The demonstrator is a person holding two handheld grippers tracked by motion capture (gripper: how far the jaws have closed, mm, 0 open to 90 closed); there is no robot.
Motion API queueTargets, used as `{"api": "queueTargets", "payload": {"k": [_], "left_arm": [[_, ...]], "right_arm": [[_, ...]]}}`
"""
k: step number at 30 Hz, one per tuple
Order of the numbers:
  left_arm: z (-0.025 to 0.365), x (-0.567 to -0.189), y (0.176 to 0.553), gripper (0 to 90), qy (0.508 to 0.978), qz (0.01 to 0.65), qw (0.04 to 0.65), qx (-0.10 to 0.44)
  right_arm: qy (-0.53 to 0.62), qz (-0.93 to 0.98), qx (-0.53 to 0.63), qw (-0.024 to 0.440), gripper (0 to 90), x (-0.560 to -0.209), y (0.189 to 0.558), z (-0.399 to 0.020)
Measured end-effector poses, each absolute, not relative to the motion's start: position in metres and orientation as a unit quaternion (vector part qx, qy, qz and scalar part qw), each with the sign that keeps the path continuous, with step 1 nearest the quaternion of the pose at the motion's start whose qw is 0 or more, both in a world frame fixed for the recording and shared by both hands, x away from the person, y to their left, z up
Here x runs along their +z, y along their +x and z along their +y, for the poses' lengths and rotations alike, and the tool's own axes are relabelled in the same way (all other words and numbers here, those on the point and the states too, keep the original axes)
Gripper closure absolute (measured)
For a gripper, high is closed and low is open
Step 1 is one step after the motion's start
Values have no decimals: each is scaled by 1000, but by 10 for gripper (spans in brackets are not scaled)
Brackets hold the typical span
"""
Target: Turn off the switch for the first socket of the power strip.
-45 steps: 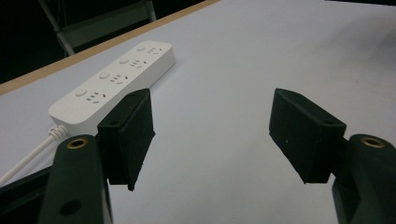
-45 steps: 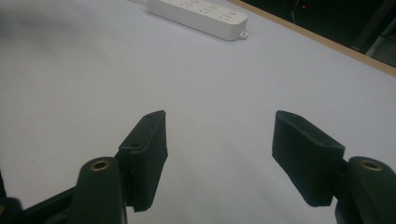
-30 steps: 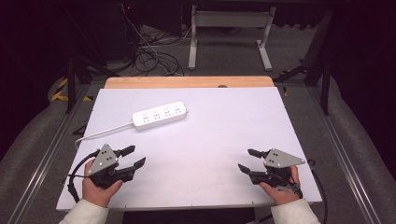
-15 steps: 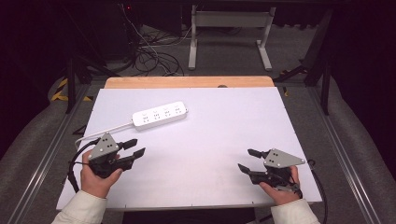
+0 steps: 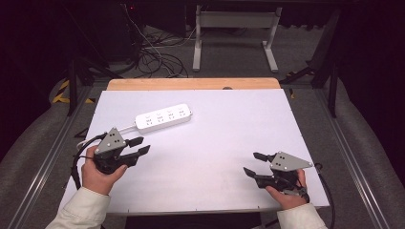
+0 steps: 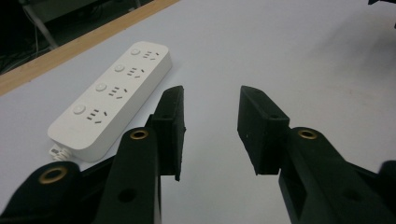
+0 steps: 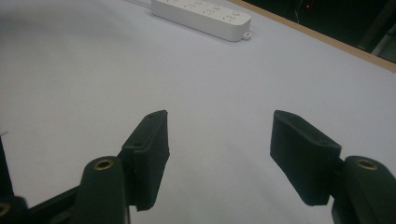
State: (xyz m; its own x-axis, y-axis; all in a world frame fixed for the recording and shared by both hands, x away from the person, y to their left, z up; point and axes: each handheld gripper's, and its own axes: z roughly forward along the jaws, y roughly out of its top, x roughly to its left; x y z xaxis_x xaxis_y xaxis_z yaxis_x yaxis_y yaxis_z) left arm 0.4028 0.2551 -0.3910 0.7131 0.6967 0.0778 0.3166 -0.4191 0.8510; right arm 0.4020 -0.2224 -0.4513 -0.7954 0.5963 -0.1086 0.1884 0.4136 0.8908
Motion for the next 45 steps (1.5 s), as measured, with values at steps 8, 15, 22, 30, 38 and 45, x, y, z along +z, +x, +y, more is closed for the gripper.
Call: {"api": "queueTargets", "payload": {"k": [8, 15, 22, 30, 38, 45], "left_arm": [[255, -385, 420, 630, 815, 326, 439, 192], [257, -380, 436, 730, 822, 333, 432, 165], [258, -374, 455, 866, 824, 342, 426, 149], [255, -365, 475, 900, 832, 349, 404, 153], [256, -364, 499, 900, 840, 362, 377, 145], [258, -370, 522, 900, 840, 380, 359, 144]], "right_arm": [[234, 815, 487, 208, 440, -451, 402, -222], [235, 816, 487, 206, 443, -452, 403, -223], [237, 816, 487, 202, 431, -452, 404, -224], [237, 817, 487, 200, 434, -453, 406, -223], [238, 817, 487, 198, 434, -453, 405, -224], [236, 816, 489, 197, 434, -453, 406, -224]]}}
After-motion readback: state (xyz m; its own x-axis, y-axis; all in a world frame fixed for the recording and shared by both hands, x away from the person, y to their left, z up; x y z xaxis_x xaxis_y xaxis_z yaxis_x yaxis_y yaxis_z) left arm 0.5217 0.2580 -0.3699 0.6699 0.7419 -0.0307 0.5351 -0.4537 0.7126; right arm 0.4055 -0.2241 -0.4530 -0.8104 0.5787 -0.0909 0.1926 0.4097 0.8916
